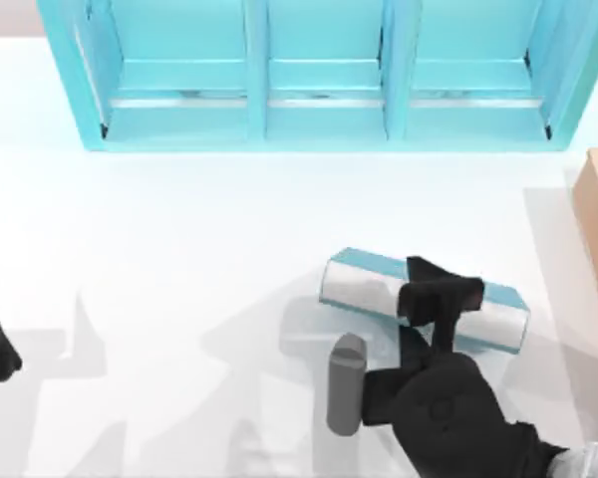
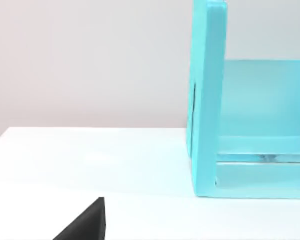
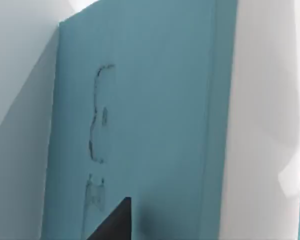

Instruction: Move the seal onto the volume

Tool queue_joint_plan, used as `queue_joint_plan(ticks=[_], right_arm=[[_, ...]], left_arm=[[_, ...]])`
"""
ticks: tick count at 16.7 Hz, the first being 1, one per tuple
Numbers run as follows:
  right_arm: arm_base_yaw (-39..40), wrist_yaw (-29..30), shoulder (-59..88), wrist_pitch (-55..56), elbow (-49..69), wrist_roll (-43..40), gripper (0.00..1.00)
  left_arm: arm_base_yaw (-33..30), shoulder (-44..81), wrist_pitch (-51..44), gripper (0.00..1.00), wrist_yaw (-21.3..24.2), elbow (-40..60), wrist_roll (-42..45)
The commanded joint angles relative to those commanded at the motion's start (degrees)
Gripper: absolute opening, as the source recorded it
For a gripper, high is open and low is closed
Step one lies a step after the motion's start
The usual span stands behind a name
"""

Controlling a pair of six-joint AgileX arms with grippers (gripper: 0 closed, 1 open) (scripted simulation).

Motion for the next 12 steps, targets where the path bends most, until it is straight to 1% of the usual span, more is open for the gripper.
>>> queue_joint_plan(ticks=[9,12], right_arm=[[0.13,0.02,0.08,-0.11,-0.06,0.12,1.0],[3.62,1.56,0.23,-3.78,0.72,3.81,1.0]], left_arm=[[0.0,0.0,0.0,1.0,0.0,0.0,0.0],[0.0,0.0,0.0,1.0,0.0,0.0,0.0]])
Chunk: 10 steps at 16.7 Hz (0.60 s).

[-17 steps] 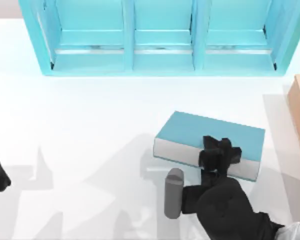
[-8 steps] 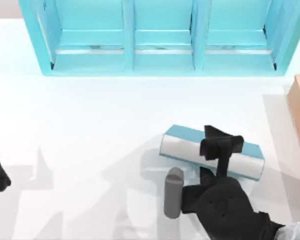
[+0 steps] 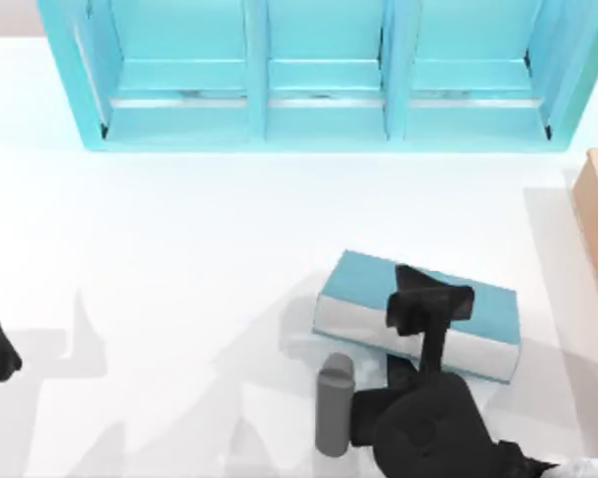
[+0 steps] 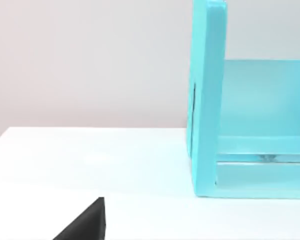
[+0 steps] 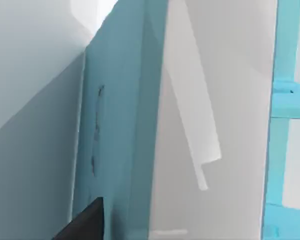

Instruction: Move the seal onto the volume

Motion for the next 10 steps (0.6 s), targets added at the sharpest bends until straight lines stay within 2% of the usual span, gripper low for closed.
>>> queue_joint_plan(ticks=[4,10], right_arm=[[9.96,4.59,0.5,-13.36,2.19,13.06,1.0],[25.22,12.7,-0.35,-46.5,6.73,40.68,1.0]], left_arm=[[0.0,0.0,0.0,1.0,0.0,0.0,0.0],[0.0,0.0,0.0,1.0,0.0,0.0,0.0]])
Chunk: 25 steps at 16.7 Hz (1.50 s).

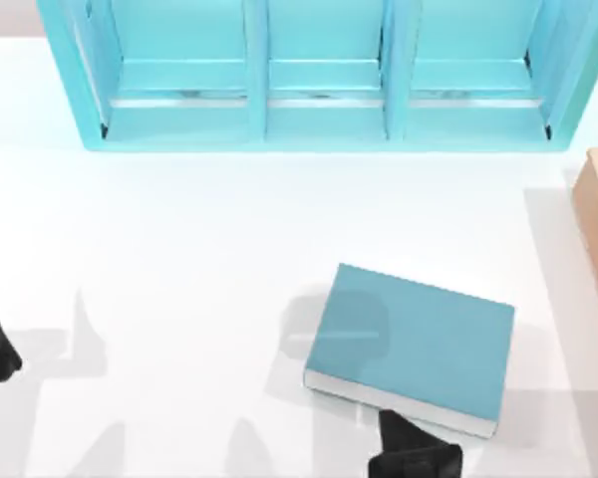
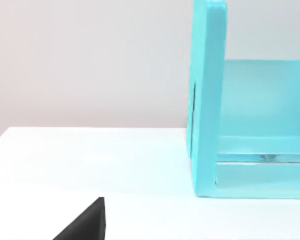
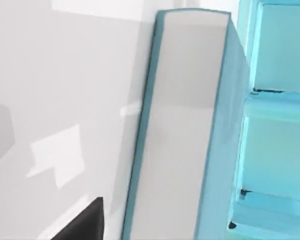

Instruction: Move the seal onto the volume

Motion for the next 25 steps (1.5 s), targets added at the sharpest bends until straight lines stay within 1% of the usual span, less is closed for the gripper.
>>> queue_joint_plan(ticks=[4,7,10,16,18,20,22,25], right_arm=[[5.61,4.32,-2.01,-19.93,2.77,15.9,1.0],[6.83,6.62,-3.43,-29.36,4.17,23.75,1.0],[7.29,7.79,-4.11,-33.25,4.8,27.07,1.0],[6.55,7.44,-3.68,-33.55,4.96,26.97,1.0],[4.12,5.96,-2.8,-34.78,6.22,26.36,1.0],[-0.31,3.23,-1.43,-36.86,8.49,25.33,1.0],[-6.69,-0.64,0.09,-39.52,11.63,24.02,1.0],[-18.98,-8.2,2.26,-44.17,17.7,21.69,1.0]], left_arm=[[0.0,0.0,0.0,1.0,0.0,0.0,0.0],[0.0,0.0,0.0,1.0,0.0,0.0,0.0],[0.0,0.0,0.0,1.0,0.0,0.0,0.0],[0.0,0.0,0.0,1.0,0.0,0.0,0.0],[0.0,0.0,0.0,1.0,0.0,0.0,0.0],[0.0,0.0,0.0,1.0,0.0,0.0,0.0],[0.0,0.0,0.0,1.0,0.0,0.0,0.0],[0.0,0.0,0.0,1.0,0.0,0.0,0.0]])
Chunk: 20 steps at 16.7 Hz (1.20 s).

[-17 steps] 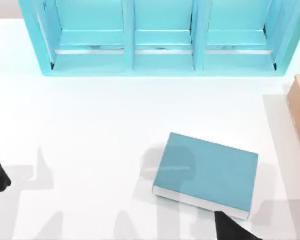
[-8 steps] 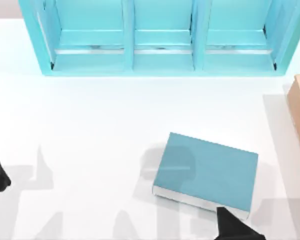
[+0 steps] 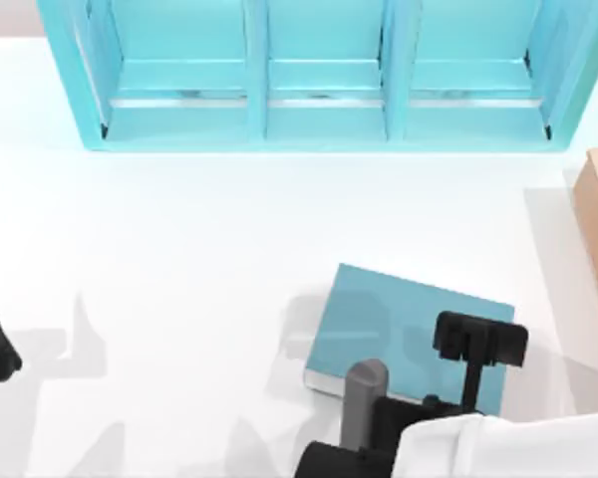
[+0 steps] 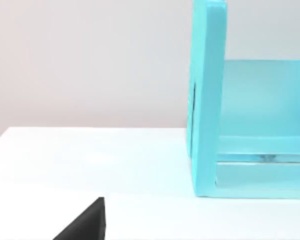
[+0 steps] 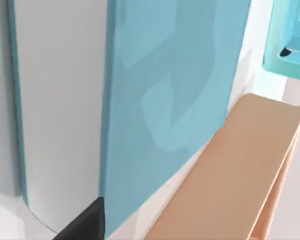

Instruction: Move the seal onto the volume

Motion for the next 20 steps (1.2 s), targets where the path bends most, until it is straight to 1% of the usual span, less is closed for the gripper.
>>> queue_joint_plan(ticks=[4,11,14,17,20], right_arm=[[-19.09,-12.66,2.14,-6.76,9.94,-3.55,1.0],[-56.61,-37.85,3.39,-17.93,27.53,-10.12,1.0],[-71.65,-47.26,3.66,-21.71,33.09,-12.6,1.0],[-82.08,-54.3,4.24,-24.44,36.59,-14.5,1.0],[-87.43,-58.21,4.49,-25.88,38.38,-15.56,1.0]], left_arm=[[0.0,0.0,0.0,1.0,0.0,0.0,0.0],[0.0,0.0,0.0,1.0,0.0,0.0,0.0],[0.0,0.0,0.0,1.0,0.0,0.0,0.0],[0.0,0.0,0.0,1.0,0.0,0.0,0.0],[0.0,0.0,0.0,1.0,0.0,0.0,0.0]])
